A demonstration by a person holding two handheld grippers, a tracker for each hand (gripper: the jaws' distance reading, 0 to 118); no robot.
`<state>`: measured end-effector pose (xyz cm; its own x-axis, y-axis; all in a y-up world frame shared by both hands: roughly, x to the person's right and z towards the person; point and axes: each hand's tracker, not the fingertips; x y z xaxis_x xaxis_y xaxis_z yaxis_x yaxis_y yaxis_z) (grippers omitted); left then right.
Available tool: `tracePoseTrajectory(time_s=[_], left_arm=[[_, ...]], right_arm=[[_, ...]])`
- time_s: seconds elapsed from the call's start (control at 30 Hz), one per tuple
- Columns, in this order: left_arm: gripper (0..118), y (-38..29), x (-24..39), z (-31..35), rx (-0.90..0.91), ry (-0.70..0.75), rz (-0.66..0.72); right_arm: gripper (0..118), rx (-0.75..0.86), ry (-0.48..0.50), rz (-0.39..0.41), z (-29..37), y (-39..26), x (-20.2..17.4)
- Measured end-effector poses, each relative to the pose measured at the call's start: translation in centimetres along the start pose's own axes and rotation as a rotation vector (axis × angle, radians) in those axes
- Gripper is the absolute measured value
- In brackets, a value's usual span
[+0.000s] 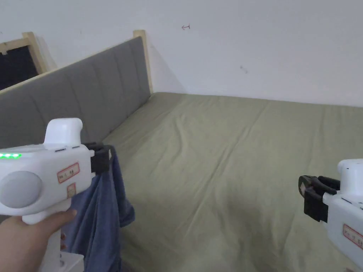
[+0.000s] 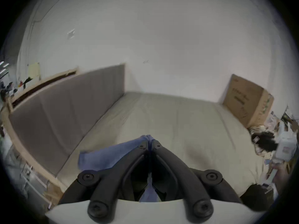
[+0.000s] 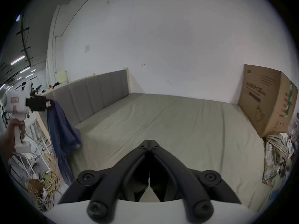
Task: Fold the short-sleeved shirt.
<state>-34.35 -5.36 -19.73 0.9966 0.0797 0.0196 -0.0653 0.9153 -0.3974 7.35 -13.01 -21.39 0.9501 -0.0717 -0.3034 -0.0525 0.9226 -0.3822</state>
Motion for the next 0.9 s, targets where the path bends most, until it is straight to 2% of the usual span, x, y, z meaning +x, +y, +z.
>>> tracePoseTrajectory(time_s=[0.23, 0.33, 0.53, 0.6, 0.7, 0.83, 0.9], left_arm=[[1, 5.9, 11.7, -0.5, 0.093, -0.319, -0.02], [1, 6.7, 18.0, -1.6, 0.076, -0.449, -0.087], [1, 5.2, 28.7, -4.9, -0.045, -0.706, -0.103], [1, 3.7, 31.8, -7.0, -0.121, -0.765, -0.114], [1, 0.5, 35.6, -11.3, -0.319, -0.732, -0.139], [3, -6.1, 38.2, -18.7, -0.769, -0.674, -0.083], [13, -9.7, 38.1, -20.3, -0.856, -0.659, -0.05]], right_arm=[[1, 0.091, -0.135, -0.046, 6.2, 1.2, 5.6], [1, 0.122, -0.194, -0.075, 9.0, 1.3, 8.1], [1, 0.143, -0.307, -0.123, 13.0, 0.1, 12.3], [1, 0.143, -0.338, -0.139, 13.9, -0.4, 13.4], [1, 0.131, -0.366, -0.162, 14.5, -1.3, 14.8], [1, 0.102, -0.382, -0.197, 14.4, -2.8, 16.1], [1, 0.082, -0.382, -0.207, 14.0, -3.5, 16.4]])
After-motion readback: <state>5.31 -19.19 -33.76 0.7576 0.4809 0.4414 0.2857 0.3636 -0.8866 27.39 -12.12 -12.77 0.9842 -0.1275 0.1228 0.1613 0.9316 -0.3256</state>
